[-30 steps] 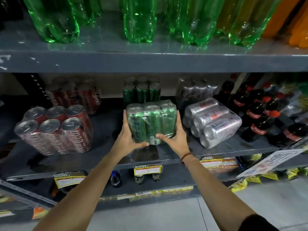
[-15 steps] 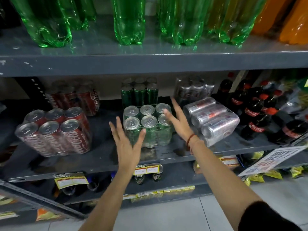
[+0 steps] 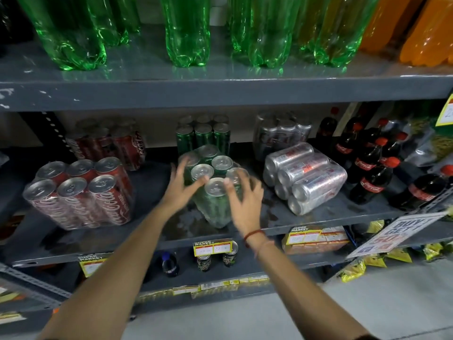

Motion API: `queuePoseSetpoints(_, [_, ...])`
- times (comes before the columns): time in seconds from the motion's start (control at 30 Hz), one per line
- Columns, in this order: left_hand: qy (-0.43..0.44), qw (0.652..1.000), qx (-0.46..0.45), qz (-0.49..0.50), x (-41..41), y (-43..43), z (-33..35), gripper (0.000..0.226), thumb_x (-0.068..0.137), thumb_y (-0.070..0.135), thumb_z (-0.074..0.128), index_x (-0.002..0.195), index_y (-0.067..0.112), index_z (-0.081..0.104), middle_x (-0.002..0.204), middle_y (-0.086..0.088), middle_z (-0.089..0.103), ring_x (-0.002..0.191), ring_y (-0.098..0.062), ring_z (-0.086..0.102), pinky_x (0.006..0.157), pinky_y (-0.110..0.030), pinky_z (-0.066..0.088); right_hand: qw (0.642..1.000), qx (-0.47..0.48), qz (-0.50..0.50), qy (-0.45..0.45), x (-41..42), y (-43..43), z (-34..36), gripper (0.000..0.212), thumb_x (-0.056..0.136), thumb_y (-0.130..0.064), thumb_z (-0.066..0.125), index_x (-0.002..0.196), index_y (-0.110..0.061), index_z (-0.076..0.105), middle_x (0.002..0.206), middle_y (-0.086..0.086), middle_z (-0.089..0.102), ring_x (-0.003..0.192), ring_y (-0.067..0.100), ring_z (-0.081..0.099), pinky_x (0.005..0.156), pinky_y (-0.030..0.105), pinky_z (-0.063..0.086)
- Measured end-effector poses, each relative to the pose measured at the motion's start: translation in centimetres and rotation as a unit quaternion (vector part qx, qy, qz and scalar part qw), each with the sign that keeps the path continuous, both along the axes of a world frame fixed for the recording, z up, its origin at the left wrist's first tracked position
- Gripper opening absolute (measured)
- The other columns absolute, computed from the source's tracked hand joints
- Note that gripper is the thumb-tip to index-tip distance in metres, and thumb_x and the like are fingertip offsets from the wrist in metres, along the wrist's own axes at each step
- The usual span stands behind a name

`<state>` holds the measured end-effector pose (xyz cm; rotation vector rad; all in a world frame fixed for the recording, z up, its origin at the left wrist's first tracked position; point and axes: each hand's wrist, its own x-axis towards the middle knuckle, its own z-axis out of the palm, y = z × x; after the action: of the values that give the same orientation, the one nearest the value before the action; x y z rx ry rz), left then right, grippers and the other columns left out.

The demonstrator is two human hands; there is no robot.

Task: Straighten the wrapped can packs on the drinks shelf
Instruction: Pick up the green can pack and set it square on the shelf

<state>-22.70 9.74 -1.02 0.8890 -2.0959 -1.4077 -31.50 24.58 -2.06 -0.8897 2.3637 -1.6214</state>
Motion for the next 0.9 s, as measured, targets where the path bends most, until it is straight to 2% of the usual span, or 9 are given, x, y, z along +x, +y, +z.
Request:
queuePoseSetpoints(0.13, [-0.003, 0.994, 0.106, -0.006, 0.9, -2.9, 0.9, 0.057, 0.088, 0.039, 0.059, 0.141, 0.031, 0.038, 0.136, 0.004, 0.049, 0.127, -0.017, 0.045, 0.102, -0.047, 0.042, 0.999, 0.003, -0.018, 0.039, 6.9, -0.1, -0.8, 0.071, 0.082, -0.075, 0.02, 0.14, -0.038, 0.036, 0.139, 0.011, 0.032, 0.122, 0.025, 0.029, 0.104, 0.035, 0.029])
queuePoseSetpoints(0.23, [0.031, 0.981, 0.14, 0.131, 1.5, -2.9, 0.2, 0.038, 0.091, 0.043, 0.053, 0.124, 0.025, 0.057, 0.128, -0.004, 0.059, 0.122, -0.025, 0.052, 0.094, -0.042, 0.046, 0.999, -0.007, 0.026, 0.044, 7.7, 0.0, -0.7, 0.067, 0.084, -0.073, 0.022, 0.141, -0.039, 0.034, 0.133, 0.006, 0.035, 0.125, 0.024, 0.037, 0.105, 0.04, 0.036])
queuePoseSetpoints(0.3, [0.101, 0.958, 0.115, 0.244, 2.1, -0.9, -0.4, 0.038, 0.089, 0.043, 0.056, 0.12, 0.021, 0.059, 0.124, -0.007, 0.061, 0.119, -0.026, 0.055, 0.1, -0.042, 0.044, 0.998, -0.03, 0.026, 0.058, 5.9, 0.0, 0.1, 0.062, 0.087, -0.067, 0.031, 0.14, -0.035, 0.035, 0.129, 0.005, 0.037, 0.123, 0.022, 0.039, 0.103, 0.041, 0.038])
queuePoseSetpoints(0.37, [0.154, 0.941, 0.033, 0.299, 2.4, 2.9, -0.7, 0.044, 0.092, 0.033, 0.054, 0.131, 0.013, 0.05, 0.135, -0.011, 0.052, 0.126, -0.025, 0.048, 0.107, -0.033, 0.035, 0.997, -0.043, 0.02, 0.063, 2.8, -0.8, 1.2, 0.059, 0.089, -0.059, 0.043, 0.14, -0.03, 0.037, 0.133, 0.008, 0.036, 0.126, 0.024, 0.037, 0.106, 0.038, 0.034])
queuePoseSetpoints(0.47, [0.141, 0.954, -0.028, 0.261, 1.2, 9.5, -0.8, 0.074, 0.086, 0.043, 0.054, 0.147, 0.015, 0.024, 0.158, -0.011, 0.013, 0.143, -0.018, 0.017, 0.11, -0.028, 0.016, 0.998, 0.009, 0.044, 0.049, -2.8, -3.0, 3.3, 0.066, 0.085, -0.054, 0.056, 0.142, -0.026, 0.036, 0.144, 0.016, 0.029, 0.137, 0.031, 0.026, 0.112, 0.039, 0.025])
queuePoseSetpoints(0.6, [0.036, 0.977, 0.017, 0.209, -2.0, 12.1, -1.4, 0.106, 0.08, 0.036, 0.071, 0.15, 0.022, -0.007, 0.155, -0.021, -0.022, 0.144, -0.041, -0.007, 0.114, -0.05, 0.011, 0.981, 0.102, 0.158, -0.039, -6.8, -5.0, 4.6, 0.069, 0.083, -0.051, 0.061, 0.143, -0.028, 0.036, 0.15, 0.014, 0.029, 0.142, 0.028, 0.023, 0.107, 0.027, 0.021])
queuePoseSetpoints(0.7, [0.025, 0.974, 0.021, 0.223, -2.4, 10.9, -1.0, 0.107, 0.079, 0.028, 0.074, 0.15, 0.023, -0.006, 0.153, -0.028, -0.02, 0.142, -0.049, -0.006, 0.114, -0.054, 0.008, 0.975, 0.108, 0.178, -0.082, -6.7, -5.1, 3.7, 0.065, 0.081, -0.054, 0.062, 0.139, -0.028, 0.045, 0.144, 0.009, 0.031, 0.138, 0.027, 0.031, 0.109, 0.028, 0.023])
queuePoseSetpoints(0.8, [0.043, 0.987, 0.012, 0.154, -0.5, 7.4, -1.8, 0.107, 0.075, 0.027, 0.077, 0.15, 0.029, 0.0, 0.158, -0.023, -0.009, 0.145, -0.038, -0.007, 0.115, -0.051, 0.009, 0.986, 0.095, 0.128, -0.051, -5.9, -4.4, 2.7, 0.064, 0.082, -0.056, 0.06, 0.138, -0.028, 0.046, 0.139, 0.01, 0.031, 0.136, 0.03, 0.026, 0.112, 0.037, 0.023])
queuePoseSetpoints(0.9, [0.045, 0.998, -0.012, 0.05, 2.3, 3.0, -1.7, 0.111, 0.064, 0.032, 0.084, 0.147, 0.036, 0.011, 0.154, -0.005, 0.027, 0.141, -0.02, 0.028, 0.115, -0.037, 0.027, 0.988, 0.126, 0.088, 0.022, -4.5, -3.3, 2.2, 0.064, 0.083, -0.058, 0.056, 0.139, -0.029, 0.04, 0.134, 0.012, 0.03, 0.129, 0.034, 0.025, 0.108, 0.04, 0.027])
